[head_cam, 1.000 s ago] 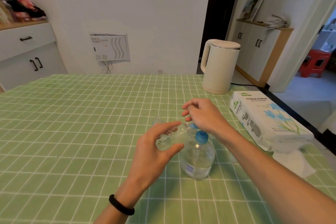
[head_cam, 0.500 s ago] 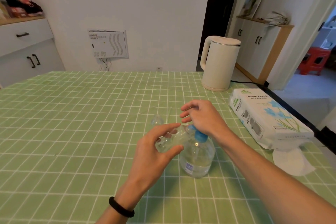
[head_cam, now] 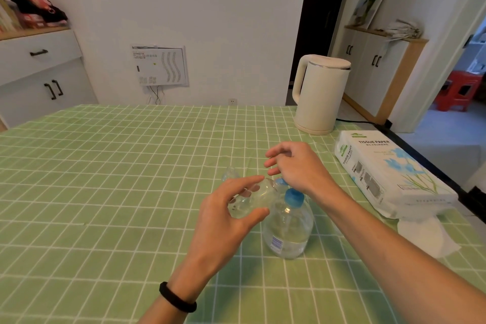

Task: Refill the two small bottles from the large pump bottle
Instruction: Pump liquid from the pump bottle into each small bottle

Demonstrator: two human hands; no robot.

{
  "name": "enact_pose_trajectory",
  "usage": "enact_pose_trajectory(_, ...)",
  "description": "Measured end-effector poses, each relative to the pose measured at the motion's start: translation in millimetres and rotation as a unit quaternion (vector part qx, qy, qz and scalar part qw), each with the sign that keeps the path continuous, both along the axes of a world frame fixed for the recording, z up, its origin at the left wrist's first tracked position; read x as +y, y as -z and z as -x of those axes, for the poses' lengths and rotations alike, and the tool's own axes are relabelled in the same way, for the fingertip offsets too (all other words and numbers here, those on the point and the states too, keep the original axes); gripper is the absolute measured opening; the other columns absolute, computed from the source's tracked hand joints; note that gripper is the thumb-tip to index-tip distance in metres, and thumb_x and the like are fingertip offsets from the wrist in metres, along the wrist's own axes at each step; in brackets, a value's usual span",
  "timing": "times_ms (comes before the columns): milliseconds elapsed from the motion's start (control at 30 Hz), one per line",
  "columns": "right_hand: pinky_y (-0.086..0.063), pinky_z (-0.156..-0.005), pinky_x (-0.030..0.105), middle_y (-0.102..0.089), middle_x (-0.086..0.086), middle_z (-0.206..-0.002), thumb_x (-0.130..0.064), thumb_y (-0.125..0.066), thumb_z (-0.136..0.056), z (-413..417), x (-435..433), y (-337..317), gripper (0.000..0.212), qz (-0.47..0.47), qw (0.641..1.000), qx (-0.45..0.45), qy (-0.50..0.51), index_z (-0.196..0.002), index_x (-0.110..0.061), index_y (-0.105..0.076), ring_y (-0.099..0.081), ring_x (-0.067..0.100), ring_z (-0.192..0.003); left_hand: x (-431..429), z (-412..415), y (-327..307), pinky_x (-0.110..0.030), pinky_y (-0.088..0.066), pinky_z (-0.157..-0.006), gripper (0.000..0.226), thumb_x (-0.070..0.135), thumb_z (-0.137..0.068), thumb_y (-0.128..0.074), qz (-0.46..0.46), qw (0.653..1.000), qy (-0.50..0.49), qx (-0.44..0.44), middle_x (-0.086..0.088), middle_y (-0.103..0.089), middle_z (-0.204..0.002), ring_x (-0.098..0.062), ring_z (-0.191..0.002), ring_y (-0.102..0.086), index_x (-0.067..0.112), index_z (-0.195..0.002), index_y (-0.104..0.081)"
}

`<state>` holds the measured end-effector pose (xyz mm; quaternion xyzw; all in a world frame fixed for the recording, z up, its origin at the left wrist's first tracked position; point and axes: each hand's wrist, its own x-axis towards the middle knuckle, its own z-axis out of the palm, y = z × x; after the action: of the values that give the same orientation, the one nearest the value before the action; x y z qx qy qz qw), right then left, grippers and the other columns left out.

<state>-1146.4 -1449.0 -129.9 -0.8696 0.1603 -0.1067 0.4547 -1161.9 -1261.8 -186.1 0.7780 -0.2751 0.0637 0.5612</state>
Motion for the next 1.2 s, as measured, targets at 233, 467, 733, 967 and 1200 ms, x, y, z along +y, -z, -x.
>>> enact_pose_trajectory(233, -0.053, -0.065, 0.020, -0.078, -0.006, -0.090, -0.004, -0.043, -0.097, -0.8, 0.3, 10.0, 0.033, 0.000, 1.000, 0.014, 0.007, -0.100, -0.021, -0.072, -0.076, 0.007, -0.078, 0.2, -3.3, 7.8, -0.005, -0.043, -0.089, 0.052, 0.025, -0.078, -0.089, -0.009, 1.000, 0.000, 0.006, 0.020, -0.076, -0.109, -0.002, -0.107, -0.067, 0.042, -0.125, -0.072)
enact_pose_trajectory(467, -0.053, -0.065, 0.021, -0.078, -0.009, -0.091, -0.007, -0.045, -0.097, 2.4, 1.6, 4.1, 0.032, 0.006, 1.000, -0.004, 0.009, -0.096, -0.028, -0.070, -0.076, 0.006, -0.078, 0.4, -1.7, 4.3, -0.006, -0.043, -0.089, 0.052, 0.022, -0.079, -0.089, -0.004, 1.000, 0.004, 0.003, 0.019, -0.075, -0.109, -0.003, -0.107, -0.066, 0.040, -0.125, -0.072)
enact_pose_trajectory(733, -0.054, -0.064, 0.019, -0.077, -0.010, -0.092, -0.007, -0.045, -0.100, 1.0, 2.1, -1.1, 0.032, 0.018, 1.000, -0.014, -0.003, -0.102, -0.026, -0.071, -0.075, 0.004, -0.078, 0.0, -4.0, -0.5, -0.004, -0.042, -0.089, 0.053, 0.022, -0.078, -0.090, -0.004, 1.000, 0.002, -0.021, 0.019, -0.074, -0.109, -0.004, -0.107, -0.067, 0.039, -0.125, -0.072)
enact_pose_trajectory(967, -0.058, -0.072, 0.025, -0.078, -0.006, -0.089, -0.004, -0.045, -0.098, 3.4, 3.5, 7.8, 0.033, 0.013, 1.000, -0.004, 0.008, -0.095, -0.023, -0.072, -0.076, 0.008, -0.078, -0.1, -6.2, 7.6, -0.006, -0.044, -0.091, 0.054, 0.020, -0.077, -0.091, -0.003, 1.000, 0.002, -0.009, 0.020, -0.075, -0.111, -0.004, -0.108, -0.068, 0.037, -0.124, -0.071)
enact_pose_trajectory(1200, -0.061, -0.077, 0.031, -0.078, -0.007, -0.090, -0.007, -0.045, -0.097, 4.2, 3.7, 3.8, 0.032, 0.006, 1.000, 0.000, 0.009, -0.092, -0.029, -0.069, -0.076, 0.010, -0.081, -0.2, -3.7, 4.9, -0.007, -0.044, -0.091, 0.048, 0.018, -0.077, -0.091, 0.000, 1.000, 0.005, -0.015, 0.018, -0.075, -0.110, -0.006, -0.107, -0.068, 0.034, -0.118, -0.072)
